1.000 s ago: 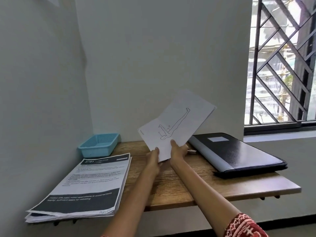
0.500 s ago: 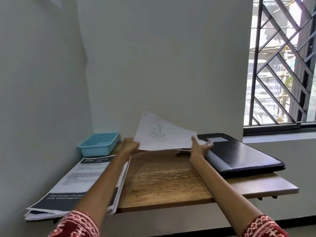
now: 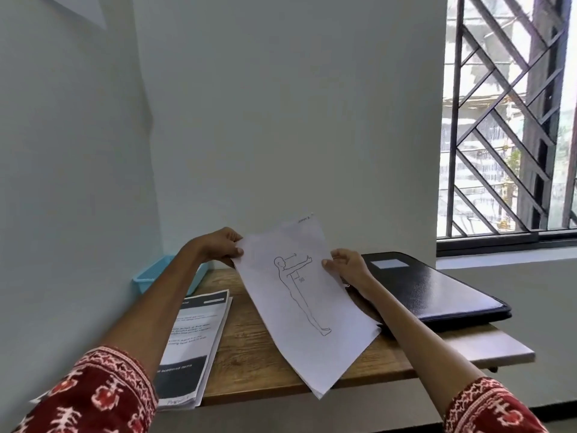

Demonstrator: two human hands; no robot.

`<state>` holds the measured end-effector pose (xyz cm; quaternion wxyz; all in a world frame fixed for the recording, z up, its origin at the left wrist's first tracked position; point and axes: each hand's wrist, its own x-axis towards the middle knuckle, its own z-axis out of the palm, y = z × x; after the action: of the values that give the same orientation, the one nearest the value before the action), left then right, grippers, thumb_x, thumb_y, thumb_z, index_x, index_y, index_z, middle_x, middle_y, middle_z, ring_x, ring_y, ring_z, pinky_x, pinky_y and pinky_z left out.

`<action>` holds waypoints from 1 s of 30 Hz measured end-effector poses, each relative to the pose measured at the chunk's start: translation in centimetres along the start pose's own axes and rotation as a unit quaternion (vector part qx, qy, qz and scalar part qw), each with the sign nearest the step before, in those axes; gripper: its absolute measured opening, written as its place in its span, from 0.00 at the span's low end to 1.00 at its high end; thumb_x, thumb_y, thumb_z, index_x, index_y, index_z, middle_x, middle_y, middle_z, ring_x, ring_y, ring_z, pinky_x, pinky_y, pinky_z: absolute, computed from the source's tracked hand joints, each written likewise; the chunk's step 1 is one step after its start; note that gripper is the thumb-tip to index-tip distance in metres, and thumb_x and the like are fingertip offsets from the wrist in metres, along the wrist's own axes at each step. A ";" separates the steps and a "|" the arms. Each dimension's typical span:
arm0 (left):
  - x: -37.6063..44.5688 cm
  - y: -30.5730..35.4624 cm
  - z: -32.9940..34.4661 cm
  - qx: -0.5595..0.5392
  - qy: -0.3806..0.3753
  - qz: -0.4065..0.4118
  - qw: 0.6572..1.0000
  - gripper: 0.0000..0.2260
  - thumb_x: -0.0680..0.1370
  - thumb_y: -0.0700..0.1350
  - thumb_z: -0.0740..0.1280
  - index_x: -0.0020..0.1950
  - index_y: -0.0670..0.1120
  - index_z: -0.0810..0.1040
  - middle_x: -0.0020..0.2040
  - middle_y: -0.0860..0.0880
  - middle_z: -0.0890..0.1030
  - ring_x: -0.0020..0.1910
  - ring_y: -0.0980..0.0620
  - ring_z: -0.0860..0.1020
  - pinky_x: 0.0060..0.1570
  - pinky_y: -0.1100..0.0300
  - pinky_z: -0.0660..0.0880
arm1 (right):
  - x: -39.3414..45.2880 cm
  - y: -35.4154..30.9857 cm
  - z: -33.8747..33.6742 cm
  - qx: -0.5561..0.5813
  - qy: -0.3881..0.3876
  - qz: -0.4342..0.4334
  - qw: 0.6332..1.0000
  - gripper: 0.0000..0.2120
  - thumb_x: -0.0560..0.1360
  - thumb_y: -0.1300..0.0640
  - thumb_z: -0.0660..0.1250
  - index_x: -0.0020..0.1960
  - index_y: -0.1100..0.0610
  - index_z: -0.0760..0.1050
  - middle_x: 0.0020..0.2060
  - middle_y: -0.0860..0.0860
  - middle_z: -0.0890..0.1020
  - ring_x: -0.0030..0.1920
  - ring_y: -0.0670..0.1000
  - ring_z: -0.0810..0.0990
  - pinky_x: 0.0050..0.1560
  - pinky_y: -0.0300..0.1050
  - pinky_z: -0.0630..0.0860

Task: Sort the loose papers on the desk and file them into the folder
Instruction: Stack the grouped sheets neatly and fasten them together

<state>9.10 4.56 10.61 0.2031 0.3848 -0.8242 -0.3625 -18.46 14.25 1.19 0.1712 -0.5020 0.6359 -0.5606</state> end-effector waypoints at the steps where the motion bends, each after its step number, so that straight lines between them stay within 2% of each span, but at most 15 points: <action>1: 0.1 -0.1 0.0 0.001 -0.001 -0.003 1.000 0.09 0.78 0.29 0.59 0.44 0.36 0.77 0.37 0.44 0.79 0.28 0.57 0.80 0.31 0.66 0.78 | 0.0 0.0 0.1 0.017 -0.015 -0.002 1.000 0.13 0.73 0.58 0.72 0.54 0.65 0.78 0.49 0.64 0.82 0.44 0.55 0.81 0.49 0.53 0.79; 3: 0.3 -0.4 0.1 0.007 0.000 -0.012 1.000 0.10 0.78 0.29 0.59 0.44 0.37 0.78 0.32 0.47 0.80 0.27 0.57 0.80 0.30 0.66 0.78 | -0.2 0.2 0.3 0.042 -0.031 -0.017 0.999 0.08 0.73 0.62 0.71 0.47 0.68 0.78 0.45 0.67 0.82 0.40 0.54 0.80 0.45 0.53 0.79; 6: 0.7 -1.2 0.5 0.004 0.011 -0.025 1.000 0.11 0.78 0.29 0.59 0.40 0.38 0.77 0.26 0.50 0.79 0.24 0.58 0.78 0.28 0.66 0.77 | -1.0 0.2 0.6 0.081 -0.039 -0.019 0.996 0.01 0.74 0.67 0.68 0.44 0.64 0.78 0.33 0.53 0.84 0.32 0.49 0.82 0.33 0.40 0.78; 8: 1.4 -1.9 0.7 -0.017 0.043 -0.030 0.998 0.09 0.78 0.29 0.60 0.43 0.35 0.78 0.29 0.47 0.79 0.25 0.56 0.78 0.27 0.66 0.77 | -1.0 0.1 0.8 0.086 -0.033 -0.022 0.996 0.04 0.74 0.69 0.68 0.42 0.62 0.78 0.31 0.50 0.83 0.29 0.45 0.81 0.32 0.40 0.77; 10: 1.9 -2.4 1.1 -0.078 0.098 -0.029 0.992 0.08 0.77 0.29 0.61 0.54 0.32 0.77 0.38 0.43 0.79 0.31 0.52 0.78 0.28 0.66 0.77 | -0.7 0.0 0.9 0.084 -0.019 -0.025 0.996 0.04 0.73 0.69 0.69 0.43 0.62 0.78 0.35 0.54 0.82 0.29 0.46 0.80 0.34 0.41 0.79; 13: 2.5 -3.1 2.0 -0.280 0.161 -0.017 0.946 0.13 0.78 0.31 0.60 0.62 0.32 0.73 0.52 0.39 0.77 0.40 0.50 0.76 0.43 0.58 0.78 | -0.7 0.0 1.1 0.104 -0.007 -0.017 0.994 0.04 0.73 0.70 0.69 0.43 0.63 0.77 0.35 0.55 0.80 0.29 0.45 0.80 0.33 0.36 0.78; 16: 3.0 -3.8 3.1 -0.426 0.159 0.002 0.891 0.13 0.81 0.35 0.56 0.63 0.34 0.73 0.59 0.40 0.75 0.43 0.50 0.76 0.51 0.56 0.74 | -0.8 -0.1 1.4 0.122 -0.003 -0.007 0.992 0.05 0.72 0.71 0.68 0.46 0.65 0.77 0.33 0.53 0.80 0.26 0.41 0.79 0.30 0.33 0.76; 18: 3.3 -4.4 4.0 -0.479 0.143 0.008 0.866 0.13 0.83 0.40 0.53 0.58 0.37 0.75 0.60 0.41 0.74 0.46 0.49 0.77 0.53 0.55 0.73 | -0.8 -0.1 1.7 0.142 -0.003 0.002 0.990 0.07 0.72 0.73 0.67 0.50 0.68 0.77 0.30 0.50 0.81 0.26 0.41 0.80 0.29 0.33 0.76; 21: 4.1 -5.9 5.3 -0.493 0.167 -0.017 0.854 0.15 0.84 0.43 0.51 0.64 0.40 0.72 0.58 0.42 0.74 0.53 0.45 0.75 0.55 0.51 0.72 | -1.3 0.4 2.0 0.157 -0.014 0.019 0.987 0.07 0.73 0.72 0.67 0.51 0.69 0.78 0.33 0.50 0.84 0.33 0.47 0.83 0.37 0.39 0.80; 23: 4.5 -7.7 6.2 -0.470 0.200 -0.059 0.858 0.14 0.83 0.44 0.53 0.64 0.41 0.73 0.59 0.43 0.76 0.55 0.44 0.75 0.55 0.49 0.72 | -1.8 1.2 2.3 0.121 -0.030 0.043 0.991 0.07 0.73 0.68 0.69 0.51 0.64 0.80 0.41 0.55 0.85 0.41 0.53 0.85 0.46 0.49 0.82; 24: 5.1 -8.9 6.4 -0.466 0.216 -0.073 0.855 0.13 0.83 0.43 0.55 0.62 0.41 0.74 0.61 0.41 0.76 0.54 0.44 0.75 0.55 0.49 0.73 | -1.9 1.6 2.4 0.085 -0.038 0.053 0.994 0.07 0.73 0.66 0.70 0.50 0.62 0.80 0.43 0.55 0.85 0.42 0.54 0.84 0.47 0.48 0.82; 25: 5.5 -9.7 6.8 -0.466 0.231 -0.082 0.850 0.12 0.82 0.42 0.57 0.60 0.40 0.75 0.60 0.40 0.76 0.52 0.44 0.76 0.56 0.48 0.73 | -2.0 2.2 2.4 0.036 -0.043 0.061 0.997 0.06 0.72 0.64 0.71 0.49 0.60 0.80 0.42 0.53 0.84 0.40 0.51 0.83 0.44 0.42 0.81; 27: 5.2 -10.1 7.7 -0.484 0.245 -0.104 0.834 0.08 0.82 0.39 0.57 0.49 0.40 0.76 0.53 0.40 0.78 0.44 0.46 0.76 0.55 0.49 0.72 | -2.1 2.9 2.1 -0.083 -0.023 0.065 0.994 0.06 0.70 0.62 0.73 0.41 0.55 0.77 0.34 0.45 0.79 0.33 0.42 0.76 0.36 0.32 0.74; 29: 4.9 -10.5 8.8 -0.499 0.237 -0.118 0.825 0.09 0.82 0.38 0.56 0.44 0.42 0.72 0.48 0.41 0.76 0.40 0.48 0.74 0.52 0.49 0.72 | -1.8 3.7 1.8 -0.136 0.010 0.061 0.989 0.10 0.67 0.64 0.74 0.36 0.53 0.76 0.29 0.43 0.75 0.31 0.40 0.71 0.40 0.36 0.73; 30: 4.9 -10.9 9.2 -0.504 0.240 -0.121 0.820 0.08 0.82 0.38 0.56 0.46 0.42 0.73 0.51 0.41 0.76 0.41 0.47 0.75 0.50 0.49 0.72 | -1.6 4.1 1.7 -0.139 0.017 0.062 0.988 0.09 0.66 0.65 0.75 0.35 0.53 0.77 0.29 0.44 0.75 0.31 0.41 0.71 0.41 0.37 0.72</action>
<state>5.73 0.01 -3.38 0.5148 0.4004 -0.3979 -0.6453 -18.30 14.13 -3.49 0.1227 -0.4710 0.7403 -0.4638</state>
